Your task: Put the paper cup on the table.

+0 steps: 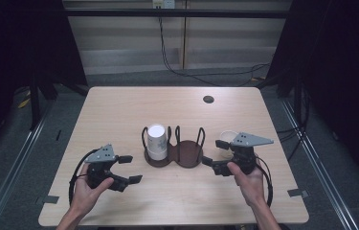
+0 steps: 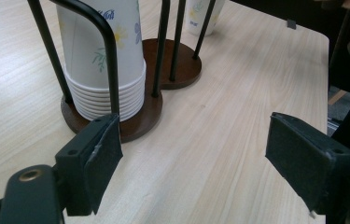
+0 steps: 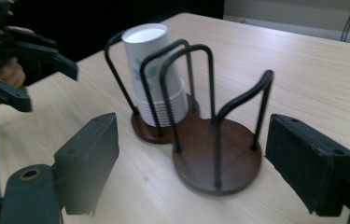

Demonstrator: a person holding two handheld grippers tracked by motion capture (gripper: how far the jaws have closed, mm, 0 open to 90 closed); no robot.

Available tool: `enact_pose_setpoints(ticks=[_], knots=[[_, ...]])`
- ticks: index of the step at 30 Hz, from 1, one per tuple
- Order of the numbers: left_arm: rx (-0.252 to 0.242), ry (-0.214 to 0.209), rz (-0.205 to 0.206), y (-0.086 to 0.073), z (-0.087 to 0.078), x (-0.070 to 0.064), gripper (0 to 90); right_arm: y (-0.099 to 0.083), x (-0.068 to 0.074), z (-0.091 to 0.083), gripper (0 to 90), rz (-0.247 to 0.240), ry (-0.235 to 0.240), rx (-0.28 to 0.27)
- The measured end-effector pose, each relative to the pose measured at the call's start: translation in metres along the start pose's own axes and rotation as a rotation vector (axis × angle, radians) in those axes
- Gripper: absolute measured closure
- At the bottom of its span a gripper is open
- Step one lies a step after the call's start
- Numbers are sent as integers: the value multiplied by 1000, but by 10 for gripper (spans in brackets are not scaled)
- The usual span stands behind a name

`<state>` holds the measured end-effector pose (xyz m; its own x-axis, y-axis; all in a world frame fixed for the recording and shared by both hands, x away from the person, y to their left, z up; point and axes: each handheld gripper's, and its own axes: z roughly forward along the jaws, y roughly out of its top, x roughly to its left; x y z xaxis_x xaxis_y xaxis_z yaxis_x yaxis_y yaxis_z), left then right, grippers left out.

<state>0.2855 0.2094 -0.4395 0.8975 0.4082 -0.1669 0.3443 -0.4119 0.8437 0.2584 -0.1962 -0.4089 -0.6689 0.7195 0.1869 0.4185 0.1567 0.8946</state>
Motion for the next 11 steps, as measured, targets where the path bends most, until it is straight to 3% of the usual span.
enact_pose_setpoints(ticks=[3, 5, 9, 11], knots=[[-10, -1, 0, 1, -1, 0, 183, -4, 3, 3, 174, -6, 10, -2], [-13, 6, 0, 1, -1, 1, 182, -5, 3, 5, 176, 16, 41, -26], [-10, 10, -2, 1, 0, 2, 178, -12, 7, 12, 176, 2, 61, -5], [-33, 40, -16, -2, 0, 0, 180, -14, 8, 15, 171, -15, 65, 18]])
